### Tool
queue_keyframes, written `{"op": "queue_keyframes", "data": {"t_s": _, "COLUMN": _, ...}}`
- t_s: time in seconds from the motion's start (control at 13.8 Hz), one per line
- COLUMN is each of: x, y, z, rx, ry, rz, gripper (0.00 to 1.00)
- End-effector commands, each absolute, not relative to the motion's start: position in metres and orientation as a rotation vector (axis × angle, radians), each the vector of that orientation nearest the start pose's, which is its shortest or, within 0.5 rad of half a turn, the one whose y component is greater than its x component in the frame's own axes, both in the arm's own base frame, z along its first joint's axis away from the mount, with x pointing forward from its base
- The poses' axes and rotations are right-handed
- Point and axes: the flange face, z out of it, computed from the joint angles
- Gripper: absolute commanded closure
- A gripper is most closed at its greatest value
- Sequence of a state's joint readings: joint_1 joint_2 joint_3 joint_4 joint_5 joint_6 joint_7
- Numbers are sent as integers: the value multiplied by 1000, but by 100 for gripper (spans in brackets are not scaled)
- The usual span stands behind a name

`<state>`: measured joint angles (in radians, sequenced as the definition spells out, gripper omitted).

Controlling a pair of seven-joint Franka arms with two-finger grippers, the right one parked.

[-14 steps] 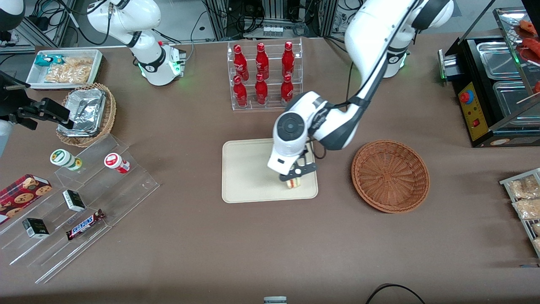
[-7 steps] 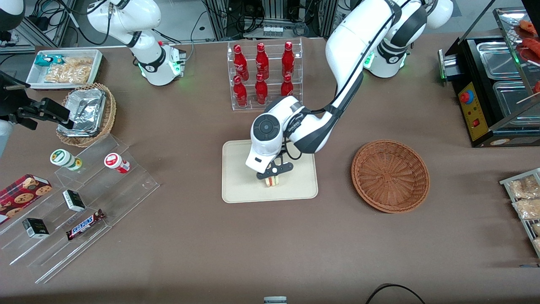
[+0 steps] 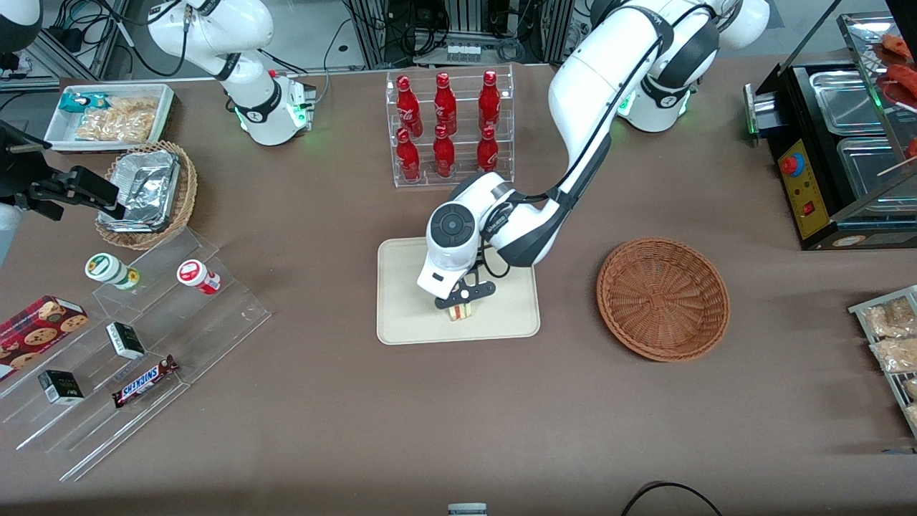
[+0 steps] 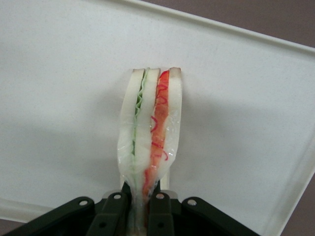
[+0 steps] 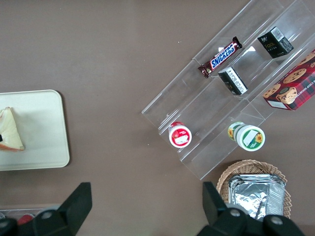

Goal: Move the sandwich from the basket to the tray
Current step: 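Lower the sandwich onto the tray and open the left gripper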

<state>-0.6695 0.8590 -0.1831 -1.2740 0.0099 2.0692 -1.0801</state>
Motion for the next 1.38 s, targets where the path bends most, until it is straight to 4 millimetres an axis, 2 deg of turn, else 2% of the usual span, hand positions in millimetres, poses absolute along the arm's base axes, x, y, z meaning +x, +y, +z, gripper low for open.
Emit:
{"op": "queue_keyframes", "data": {"t_s": 0.0, "x": 518, "y": -543, "z": 245, "rx": -3170, "ry": -417, "rz": 244, "gripper": 53}}
{"op": "queue_keyframes", "data": {"t_s": 0.07, "x": 517, "y": -544, "z": 249, "rx": -3175, "ry": -412, "rz": 246, "gripper": 1}}
{"op": "queue_keyframes", "data": {"t_s": 0.15, "x": 517, "y": -544, "z": 255, "rx": -3177, "ry": -421, "rz": 241, "gripper": 0}}
{"op": "queue_keyframes", "data": {"t_s": 0.29, "x": 517, "y": -542, "z": 282, "rx": -3178, "ry": -388, "rz": 224, "gripper": 0}}
{"op": "queue_keyframes", "data": {"t_s": 0.44, "x": 516, "y": -541, "z": 314, "rx": -3189, "ry": -379, "rz": 199, "gripper": 0}}
{"op": "queue_keyframes", "data": {"t_s": 0.73, "x": 516, "y": -521, "z": 380, "rx": -3167, "ry": -381, "rz": 174, "gripper": 0}}
{"op": "queue_keyframes", "data": {"t_s": 0.95, "x": 536, "y": -475, "z": 414, "rx": -3110, "ry": -457, "rz": 206, "gripper": 0}}
{"op": "queue_keyframes", "data": {"t_s": 1.09, "x": 539, "y": -451, "z": 423, "rx": -3070, "ry": -363, "rz": 265, "gripper": 0}}
{"op": "queue_keyframes", "data": {"t_s": 1.16, "x": 549, "y": -423, "z": 428, "rx": -3045, "ry": -384, "rz": 294, "gripper": 0}}
{"op": "queue_keyframes", "data": {"t_s": 1.31, "x": 551, "y": -391, "z": 429, "rx": -3007, "ry": -417, "rz": 307, "gripper": 0}}
